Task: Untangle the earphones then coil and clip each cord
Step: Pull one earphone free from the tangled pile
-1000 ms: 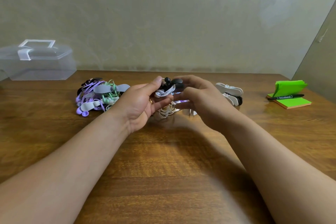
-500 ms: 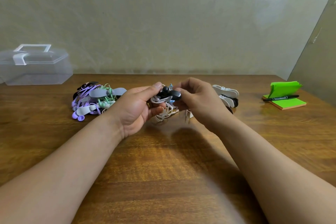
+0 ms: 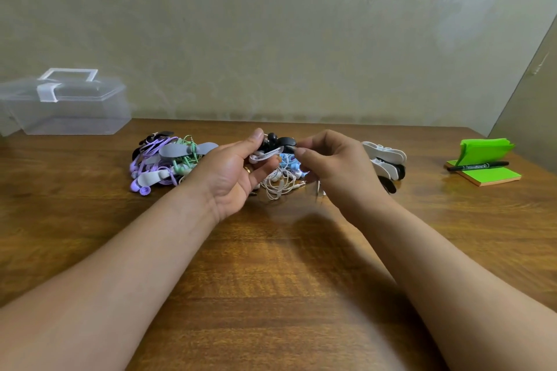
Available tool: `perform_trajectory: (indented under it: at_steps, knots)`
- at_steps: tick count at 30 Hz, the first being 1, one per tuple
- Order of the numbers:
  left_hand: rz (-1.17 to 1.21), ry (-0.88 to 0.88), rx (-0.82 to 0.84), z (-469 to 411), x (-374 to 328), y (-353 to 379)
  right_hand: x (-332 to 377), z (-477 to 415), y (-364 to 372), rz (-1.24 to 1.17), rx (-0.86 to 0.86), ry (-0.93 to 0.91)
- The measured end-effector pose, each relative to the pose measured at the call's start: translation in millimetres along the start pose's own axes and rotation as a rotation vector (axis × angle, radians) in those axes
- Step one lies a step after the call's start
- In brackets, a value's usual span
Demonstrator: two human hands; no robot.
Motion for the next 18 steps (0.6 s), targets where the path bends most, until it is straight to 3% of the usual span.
perform_trajectory:
  at_steps: [6,9,12,18]
  knots:
    - [-0.05,0.063,-0.072,3,9,7,1,5,9,-0.173,0.047,0.133]
    - [-0.079,0.111,-0.113,4,8,8,-1,6,13,0.067,-0.028,0.029]
    - [-0.095,0.075,-0.018,7,5,9,4,10,14,0.388,-0.119,-0.169]
    - [-0.15,-0.121,0.208,14,1,10,11,12,7,0.432,0.006,-0.283]
Point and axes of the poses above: each hand's wrist, its own z-axis away from the middle knuckle, its own y-axis out of the palm, x = y × z, the point moved 2 cm from there along -z, towards the middle knuckle, and after that the axes turned 4 degrees about y, right-handed, at the moved point
